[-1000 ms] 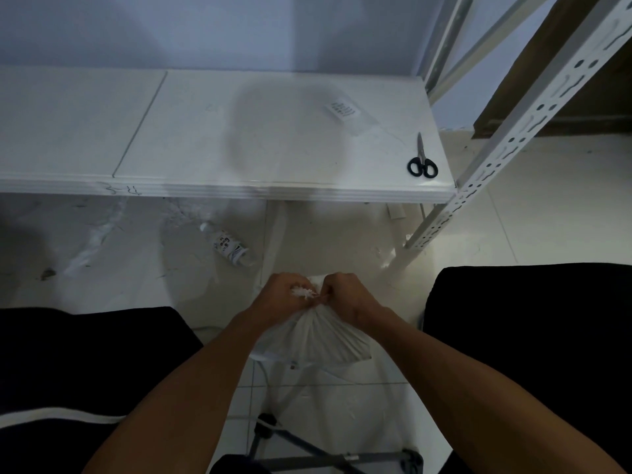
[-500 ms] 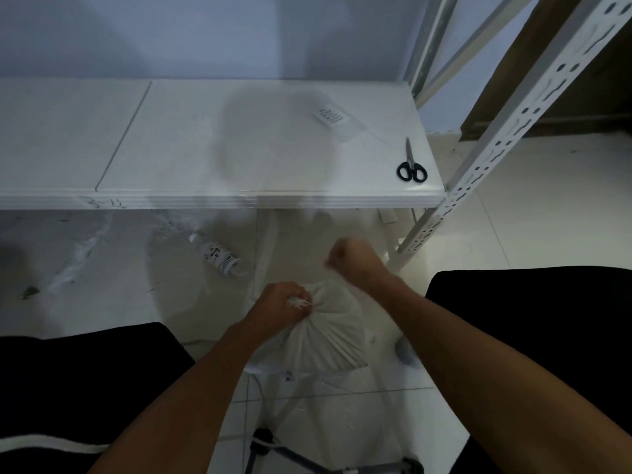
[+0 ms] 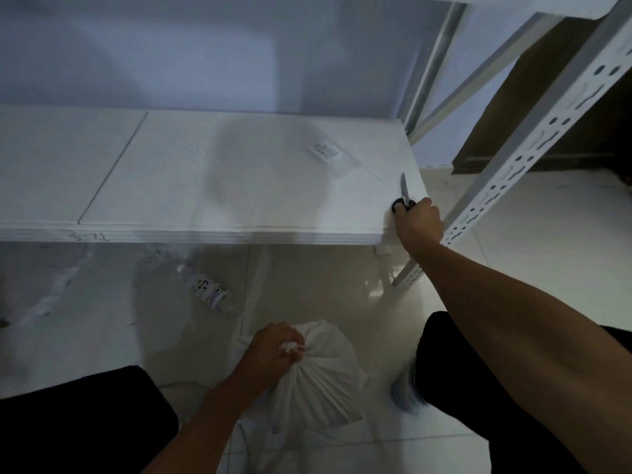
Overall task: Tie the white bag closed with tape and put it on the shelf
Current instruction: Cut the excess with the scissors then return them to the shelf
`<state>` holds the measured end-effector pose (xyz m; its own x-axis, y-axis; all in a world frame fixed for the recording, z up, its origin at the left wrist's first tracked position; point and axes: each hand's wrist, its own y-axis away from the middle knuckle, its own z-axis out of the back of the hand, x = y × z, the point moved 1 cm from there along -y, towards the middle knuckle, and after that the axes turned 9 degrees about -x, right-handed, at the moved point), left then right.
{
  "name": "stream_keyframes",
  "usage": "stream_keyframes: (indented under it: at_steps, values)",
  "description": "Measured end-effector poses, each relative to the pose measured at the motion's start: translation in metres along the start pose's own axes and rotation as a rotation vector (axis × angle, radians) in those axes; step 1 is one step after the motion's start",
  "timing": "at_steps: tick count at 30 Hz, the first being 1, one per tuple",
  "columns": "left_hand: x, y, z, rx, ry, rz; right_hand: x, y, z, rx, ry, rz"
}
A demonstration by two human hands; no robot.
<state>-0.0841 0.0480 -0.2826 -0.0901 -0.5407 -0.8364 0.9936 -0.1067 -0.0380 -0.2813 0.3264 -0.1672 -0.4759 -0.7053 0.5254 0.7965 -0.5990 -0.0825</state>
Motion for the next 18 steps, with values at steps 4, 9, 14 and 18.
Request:
stream_keyframes:
  at_steps: [4, 9, 14, 18]
  values:
    - [0.002, -0.006, 0.001, 0.046, -0.019, -0.018, -0.003, -0.023, 0.007, 0.134, 0.017, -0.025]
    - [-0.004, -0.009, 0.001, 0.076, -0.084, -0.021, 0.001, -0.039, 0.011, 0.191, 0.058, -0.017]
    - [-0.008, -0.007, 0.003, 0.094, -0.121, -0.02, 0.001, -0.033, 0.006, 0.163, 0.065, 0.015]
    - [-0.016, -0.009, 0.005, 0.087, -0.163, -0.013, -0.002, -0.026, 0.002, 0.134, 0.031, 0.028]
